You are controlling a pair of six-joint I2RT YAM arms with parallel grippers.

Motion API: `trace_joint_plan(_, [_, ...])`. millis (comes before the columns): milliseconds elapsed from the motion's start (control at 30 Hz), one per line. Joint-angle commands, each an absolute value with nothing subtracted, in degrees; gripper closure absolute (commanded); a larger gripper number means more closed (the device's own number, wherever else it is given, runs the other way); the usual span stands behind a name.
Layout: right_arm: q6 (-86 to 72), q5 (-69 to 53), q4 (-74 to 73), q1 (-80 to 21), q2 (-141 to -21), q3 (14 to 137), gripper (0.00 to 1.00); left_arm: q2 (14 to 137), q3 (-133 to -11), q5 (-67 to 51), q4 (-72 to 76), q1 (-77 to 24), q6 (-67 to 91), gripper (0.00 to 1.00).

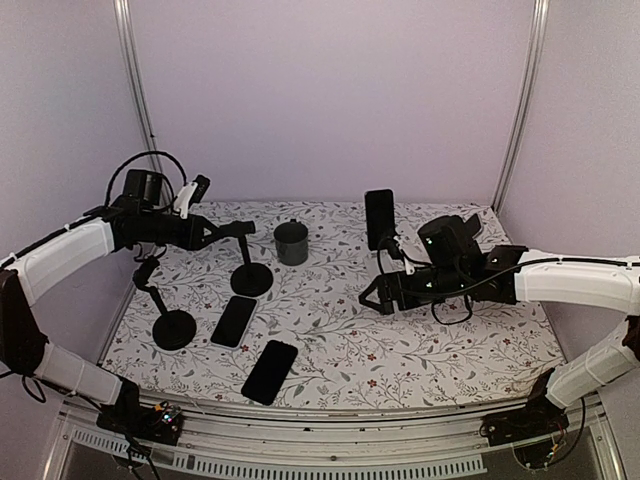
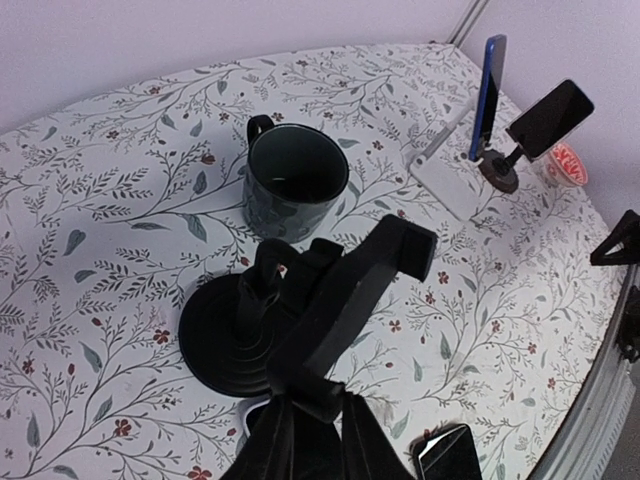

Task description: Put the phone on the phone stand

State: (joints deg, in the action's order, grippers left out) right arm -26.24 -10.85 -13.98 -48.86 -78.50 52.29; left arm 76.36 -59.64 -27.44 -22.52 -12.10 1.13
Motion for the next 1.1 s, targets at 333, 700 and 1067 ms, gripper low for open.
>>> trace_joint_plan(333, [-27.5,-11.0,-17.4,-49.2,-75.9,55.1,0.16,77.6,-58.2,-36.1,-14.7,-11.9,0.0,0.79])
trace_joint_plan(700, [-29.3,-9.6,-17.9,-49.2,-71.9,52.6,0.17,77.6,-55.7,-36.9,-12.6,-12.4,1.1,0.6])
trace_joint_plan(1067, [-30.9,-9.7,-18.0,-49.2,-69.6,50.1,0.17,77.7,-53.7,-37.2,-8.4,-12.5,2.9,0.52])
